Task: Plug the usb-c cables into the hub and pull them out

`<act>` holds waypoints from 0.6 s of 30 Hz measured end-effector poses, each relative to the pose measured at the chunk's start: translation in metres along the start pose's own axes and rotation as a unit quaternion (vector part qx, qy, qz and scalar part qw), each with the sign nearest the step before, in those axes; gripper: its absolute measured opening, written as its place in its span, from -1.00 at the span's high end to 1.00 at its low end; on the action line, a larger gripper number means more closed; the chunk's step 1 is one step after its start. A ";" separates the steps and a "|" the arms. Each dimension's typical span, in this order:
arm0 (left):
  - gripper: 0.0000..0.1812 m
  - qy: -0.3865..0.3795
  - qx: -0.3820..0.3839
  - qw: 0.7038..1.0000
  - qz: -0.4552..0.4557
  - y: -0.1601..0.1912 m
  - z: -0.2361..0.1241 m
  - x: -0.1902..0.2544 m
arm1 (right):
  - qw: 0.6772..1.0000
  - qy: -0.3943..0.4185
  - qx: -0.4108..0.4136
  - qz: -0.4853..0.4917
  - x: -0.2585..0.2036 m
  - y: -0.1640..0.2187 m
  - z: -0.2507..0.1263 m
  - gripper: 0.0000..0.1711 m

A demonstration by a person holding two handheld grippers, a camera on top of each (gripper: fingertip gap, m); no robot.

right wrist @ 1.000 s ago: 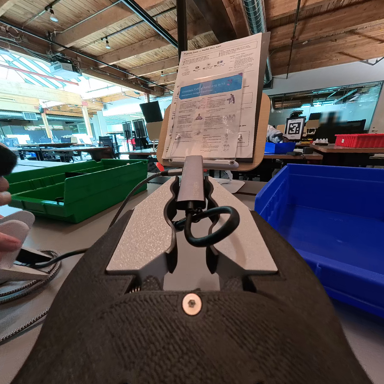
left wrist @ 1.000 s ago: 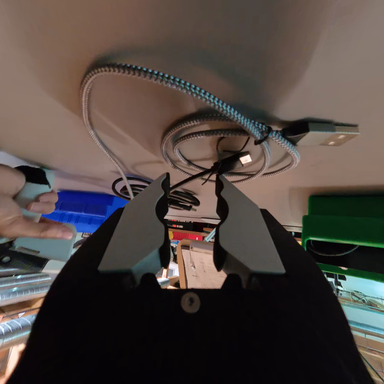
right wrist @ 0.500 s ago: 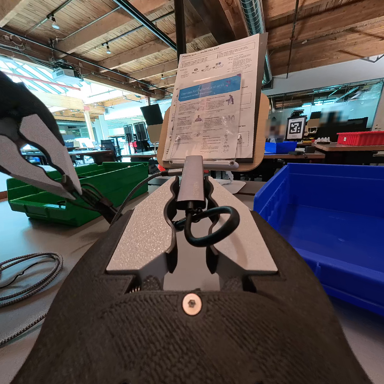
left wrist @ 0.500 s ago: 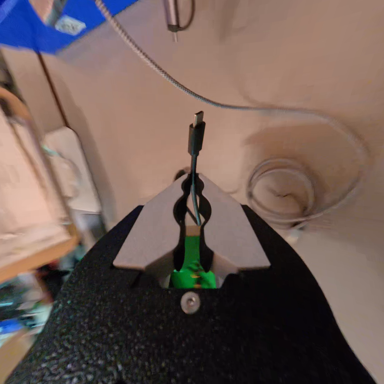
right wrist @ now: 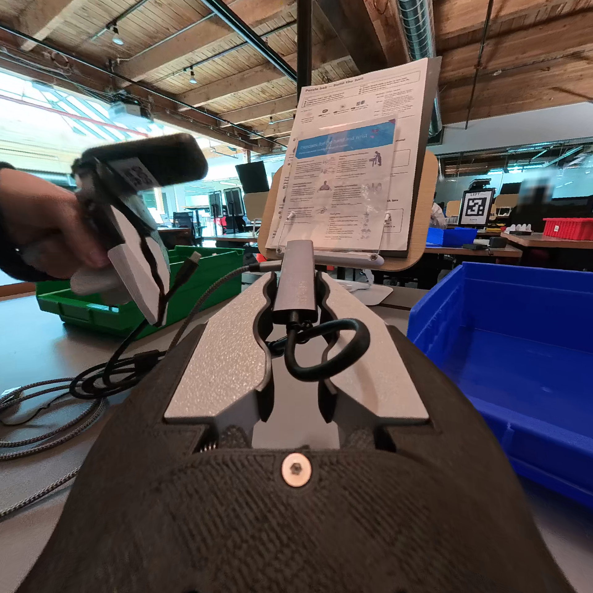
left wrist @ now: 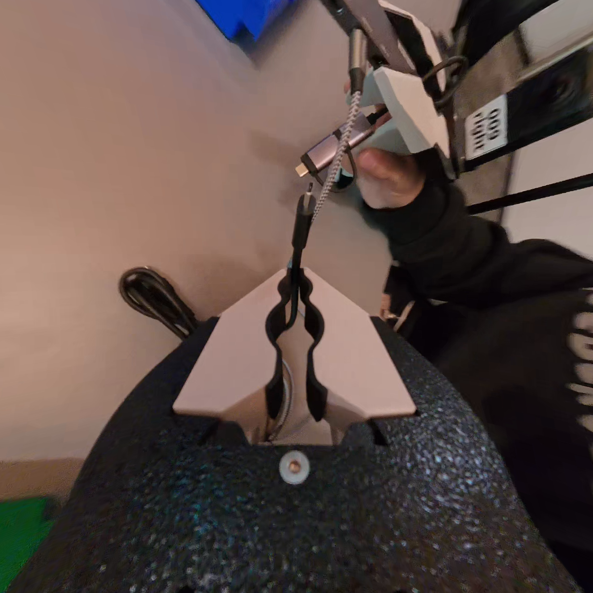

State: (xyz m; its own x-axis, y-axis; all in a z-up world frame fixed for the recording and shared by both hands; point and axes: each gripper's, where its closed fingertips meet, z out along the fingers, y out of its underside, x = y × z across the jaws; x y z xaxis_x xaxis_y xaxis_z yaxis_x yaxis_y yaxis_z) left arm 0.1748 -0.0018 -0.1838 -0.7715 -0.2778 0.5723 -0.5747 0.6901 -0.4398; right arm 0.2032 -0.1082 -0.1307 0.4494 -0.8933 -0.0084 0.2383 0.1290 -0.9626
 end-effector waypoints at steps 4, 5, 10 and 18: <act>0.98 0.045 0.022 0.997 -0.055 0.002 0.005 -0.014 | 1.000 0.007 -0.003 0.000 0.002 0.001 0.001 0.73; 0.98 0.035 0.032 0.998 -0.049 0.001 0.007 -0.019 | 1.000 0.010 -0.003 0.000 0.003 0.001 0.001 0.73; 0.90 -0.129 0.100 0.986 0.029 -0.023 0.019 -0.060 | 0.999 0.032 0.000 -0.005 0.011 0.000 -0.001 0.73; 0.62 -0.249 0.023 0.955 0.158 -0.028 0.045 -0.065 | 0.999 0.053 0.000 -0.012 0.018 -0.001 -0.004 0.73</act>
State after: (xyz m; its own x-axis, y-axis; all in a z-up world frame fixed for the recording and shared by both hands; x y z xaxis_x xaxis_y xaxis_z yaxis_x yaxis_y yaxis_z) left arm 0.2284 -0.0327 -0.2396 -0.9361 -0.3516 0.0104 -0.2938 0.7654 -0.5726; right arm 0.2078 -0.1256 -0.1308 0.3505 -0.9364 -0.0142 0.2478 0.1074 -0.9628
